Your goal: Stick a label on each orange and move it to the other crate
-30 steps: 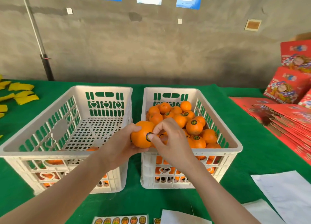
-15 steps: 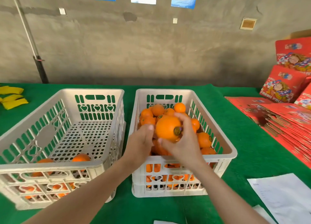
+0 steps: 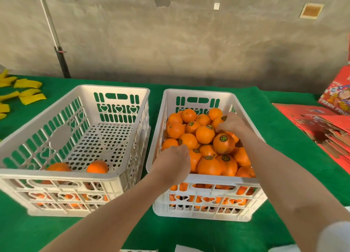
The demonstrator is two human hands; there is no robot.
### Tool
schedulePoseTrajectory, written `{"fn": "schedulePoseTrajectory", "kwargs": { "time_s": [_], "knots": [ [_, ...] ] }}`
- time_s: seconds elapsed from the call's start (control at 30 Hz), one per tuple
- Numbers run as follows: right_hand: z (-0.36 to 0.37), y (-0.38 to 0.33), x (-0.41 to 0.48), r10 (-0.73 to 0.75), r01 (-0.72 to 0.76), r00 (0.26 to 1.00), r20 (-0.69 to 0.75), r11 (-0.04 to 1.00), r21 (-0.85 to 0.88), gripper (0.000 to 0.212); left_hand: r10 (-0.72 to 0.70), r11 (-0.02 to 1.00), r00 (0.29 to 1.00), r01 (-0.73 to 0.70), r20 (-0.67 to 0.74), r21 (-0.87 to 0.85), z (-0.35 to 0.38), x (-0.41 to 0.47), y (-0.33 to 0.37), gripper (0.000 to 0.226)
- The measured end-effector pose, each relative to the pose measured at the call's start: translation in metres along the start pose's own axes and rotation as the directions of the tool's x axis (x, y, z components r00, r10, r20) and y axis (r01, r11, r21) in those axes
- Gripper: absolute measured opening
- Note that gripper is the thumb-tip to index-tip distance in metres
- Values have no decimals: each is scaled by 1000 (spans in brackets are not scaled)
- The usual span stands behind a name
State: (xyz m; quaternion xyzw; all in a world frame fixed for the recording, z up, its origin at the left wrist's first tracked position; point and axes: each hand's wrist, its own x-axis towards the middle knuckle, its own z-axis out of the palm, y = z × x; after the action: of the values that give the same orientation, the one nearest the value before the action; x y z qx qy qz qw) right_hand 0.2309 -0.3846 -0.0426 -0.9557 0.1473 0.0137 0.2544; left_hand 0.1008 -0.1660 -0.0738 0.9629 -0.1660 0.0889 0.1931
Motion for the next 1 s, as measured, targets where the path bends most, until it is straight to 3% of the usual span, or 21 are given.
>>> {"fn": "schedulePoseTrajectory", "kwargs": {
  "time_s": [0.07, 0.13, 0.17, 0.23, 0.27, 0.3, 0.33, 0.37, 0.4, 0.43, 0.47, 0.5, 0.53, 0.57, 0.63, 0.7, 0.77, 0.8, 0.93, 1.0],
  "knots": [
    [-3, -5, -5, 1, -1, 1000, -25, 1000, -15, 53, 30, 999, 999, -29, -18, 41, -1, -1, 1, 26],
    [-8, -11, -26, -56, 81, 975, -213, 991, 109, 54, 47, 998, 997, -44, -55, 53, -4, -3, 3, 27],
    [-10, -13, -45, -124, 213, 927, -355, 951, 224, 46, 55, 997, 995, -51, -80, 54, -4, -5, 3, 27],
    [-11, -11, -102, -299, 597, 730, -615, 716, 361, 18, 76, 996, 986, -70, -147, 45, -3, -8, 3, 29],
    [-5, -4, -134, -372, 722, 648, -664, 577, 382, 8, 90, 996, 978, -85, -187, 34, -2, -11, 4, 31],
    [6, 7, -164, -435, 779, 612, -661, 478, 406, 7, 114, 993, 966, -109, -231, 37, -1, -14, 4, 32],
    [23, 20, -193, -489, 774, 631, -602, 446, 449, 11, 139, 990, 957, -127, -255, 61, -1, -18, 6, 34],
    [43, 33, -216, -532, 720, 694, -486, 482, 500, 15, 155, 986, 953, -136, -259, 93, -1, -22, 7, 34],
    [65, 48, -232, -563, 621, 774, -290, 585, 521, 20, 159, 984, 957, -135, -243, 115, -2, -26, 10, 35],
    [86, 61, -244, -568, 511, 823, -10, 733, 450, 27, 149, 986, 963, -127, -225, 108, -3, -29, 12, 34],
    [106, 74, -249, -495, 426, 822, 281, 862, 273, 36, 119, 993, 969, -109, -215, 54, -4, -33, 14, 33],
    [124, 89, -251, -362, 370, 803, 474, 926, 81, 46, 83, 994, 971, -96, -226, -46, -4, -38, 16, 30],
    [138, 101, -253, -257, 344, 795, 549, 937, -58, 56, 53, 978, 966, -101, -252, -180, -4, -47, 18, 27],
    [146, 111, -254, -212, 336, 800, 562, 934, -125, 61, 48, 946, 952, -141, -302, -293, -4, -60, 20, 26],
    [156, 120, -257, -205, 312, 844, 496, 939, -142, 58, 90, 909, 920, -232, -381, -346, 5, -96, 23, 29],
    [161, 122, -258, -223, 312, 867, 446, 941, -134, 46, 92, 903, 947, -210, -308, -376, 27, -133, 17, 28],
    [161, 122, -258, -241, 307, 875, 421, 947, -96, 36, -44, 902, 998, 17, -54, -432, 50, -157, 7, 27],
    [159, 123, -258, -265, 315, 875, 405, 947, -63, 31, -139, 884, 986, 164, 90, -437, 60, -164, 1, 32],
    [143, 116, -251, -420, 372, 845, 332, 906, 201, 17, -358, 691, 847, 524, 394, -499, 82, -166, -8, 54],
    [136, 107, -250, -481, 405, 823, 304, 870, 281, 18, -386, 597, 766, 633, 514, -494, 88, -160, -5, 37]
  ]
}}
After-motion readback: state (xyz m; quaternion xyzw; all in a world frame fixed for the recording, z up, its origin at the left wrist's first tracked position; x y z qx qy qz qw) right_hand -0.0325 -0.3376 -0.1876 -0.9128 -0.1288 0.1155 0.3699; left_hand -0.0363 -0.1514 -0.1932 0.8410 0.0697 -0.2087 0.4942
